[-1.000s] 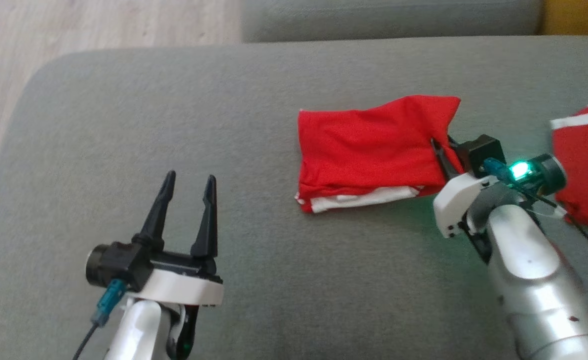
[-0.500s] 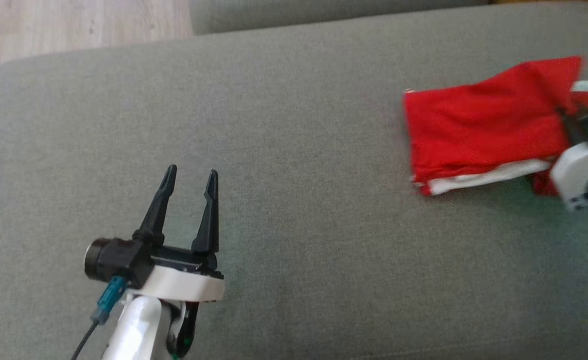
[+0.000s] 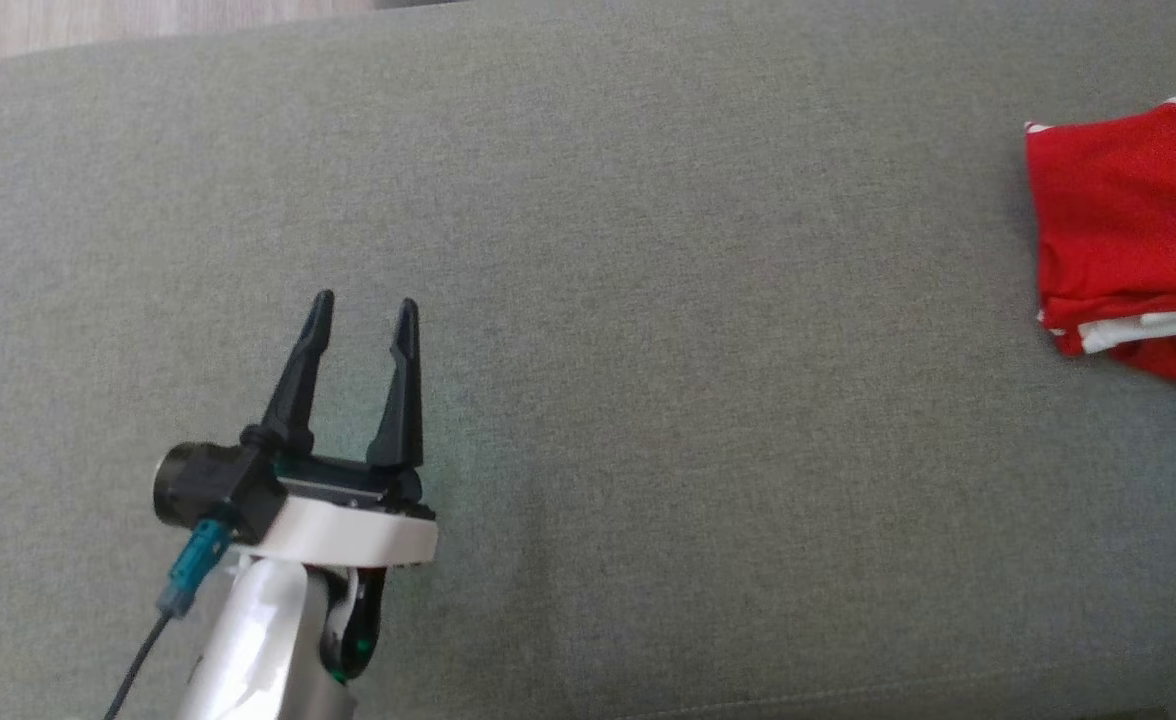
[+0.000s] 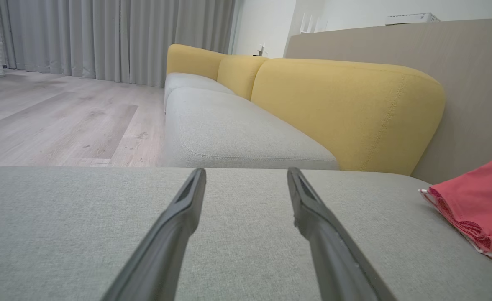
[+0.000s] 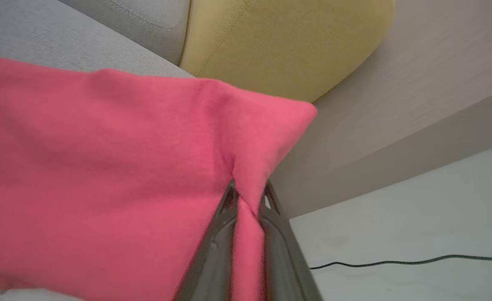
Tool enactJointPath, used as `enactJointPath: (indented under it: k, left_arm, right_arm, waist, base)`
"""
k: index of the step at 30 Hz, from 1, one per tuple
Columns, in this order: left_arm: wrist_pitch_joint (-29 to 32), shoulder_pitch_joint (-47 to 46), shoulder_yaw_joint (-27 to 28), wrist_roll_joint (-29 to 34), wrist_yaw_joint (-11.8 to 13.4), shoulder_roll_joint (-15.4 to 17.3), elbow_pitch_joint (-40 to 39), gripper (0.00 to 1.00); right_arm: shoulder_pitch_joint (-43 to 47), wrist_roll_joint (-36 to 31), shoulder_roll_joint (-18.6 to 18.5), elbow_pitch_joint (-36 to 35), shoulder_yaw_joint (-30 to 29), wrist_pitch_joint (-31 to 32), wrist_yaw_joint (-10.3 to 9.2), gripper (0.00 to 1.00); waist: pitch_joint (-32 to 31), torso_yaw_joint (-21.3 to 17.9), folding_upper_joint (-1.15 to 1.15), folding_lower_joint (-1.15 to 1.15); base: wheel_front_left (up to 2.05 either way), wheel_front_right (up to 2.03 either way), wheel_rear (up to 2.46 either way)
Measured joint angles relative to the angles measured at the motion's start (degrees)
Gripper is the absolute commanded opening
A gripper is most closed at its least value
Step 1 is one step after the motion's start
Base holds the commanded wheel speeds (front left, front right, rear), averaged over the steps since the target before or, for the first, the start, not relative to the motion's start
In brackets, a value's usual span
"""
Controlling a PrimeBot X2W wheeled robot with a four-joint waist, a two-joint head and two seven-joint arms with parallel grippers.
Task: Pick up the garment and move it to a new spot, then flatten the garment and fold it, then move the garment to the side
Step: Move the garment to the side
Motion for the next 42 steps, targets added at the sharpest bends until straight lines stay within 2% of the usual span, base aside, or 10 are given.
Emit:
enactJointPath:
  k: [5, 9, 10, 11, 16, 20, 26, 31, 34, 42]
  left_arm:
    - [0.0, -0.7, 0.6, 0.3, -0.5, 0.0, 0.1, 1.00]
    - [0.0, -0.7, 0.7, 0.4, -0.5, 0.0, 0.4, 1.00]
    - [0.0, -0.7, 0.7, 0.4, -0.5, 0.0, 0.5, 1.00]
    - [0.0, -0.7, 0.7, 0.4, -0.5, 0.0, 0.6, 1.00]
    - [0.0, -0.7, 0.8, 0.4, -0.5, 0.0, 0.9, 1.00]
    - [0.0, -0.6, 1.0, 0.4, -0.5, 0.0, 1.1, 1.00]
    - [0.0, 0.0, 1.2, 0.3, -0.5, 0.0, 1.1, 1.00]
    - [0.0, 1.7, 1.3, 0.2, -0.4, 0.0, 1.0, 1.00]
    - [0.0, 3.4, 1.3, 0.2, -0.4, 0.0, 1.0, 1.00]
    - [0.0, 5.9, 1.5, 0.2, 0.2, 0.0, -0.2, 1.00]
  right_arm:
    - [0.0, -1.3, 0.3, 0.4, -3.6, 0.0, 0.00, 0.00]
    - [0.0, -2.2, 2.0, 0.2, -6.8, 0.0, 0.00, 0.00]
    - [0.1, -2.7, 2.5, 0.0, -7.5, 0.0, 0.00, 0.36]
    - [0.1, -3.2, 2.9, -0.3, -8.4, 0.0, 0.00, 1.00]
    - [1.2, -4.9, 5.1, -2.7, -12.2, -0.8, 0.00, 1.00]
    - [1.5, -5.4, 8.1, -5.6, -12.8, -2.0, 0.00, 1.00]
    - [2.9, -2.3, 17.4, -13.2, -11.3, -5.7, 0.00, 1.00]
    - [7.8, 2.7, 26.5, -20.2, -7.7, -9.2, 0.00, 1.00]
    - [11.5, 5.6, 30.5, -23.0, -5.4, -10.7, 0.00, 1.00]
    - [19.6, 15.9, 31.6, -24.8, -2.4, -15.9, 0.00, 1.00]
  waist:
    - [0.9, -0.1, 0.00, 0.00]
    - [1.1, -0.2, 0.00, 0.00]
    - [1.0, -0.2, 0.00, 0.00]
    - [1.0, -0.2, 0.00, 0.00]
    - [0.1, -0.1, 0.00, -0.01]
    - [-1.1, -0.1, 0.00, -0.01]
    - [-3.9, 0.0, 0.00, -0.01]
    - [-6.9, 0.4, 0.00, -0.01]
    - [-8.7, 0.7, 0.00, -0.01]
    - [-11.3, 2.1, 0.00, -0.02]
  base:
    - [0.00, 0.00, 0.00]
    - [0.00, 0.00, 0.00]
    - [0.00, 0.00, 0.00]
    - [0.00, 0.00, 0.00]
    - [0.00, 0.00, 0.00]
    - [0.00, 0.00, 0.00]
    - [0.00, 0.00, 0.00]
    - [0.00, 0.00, 0.00]
    - [0.00, 0.00, 0.00]
    - [0.00, 0.00, 0.00]
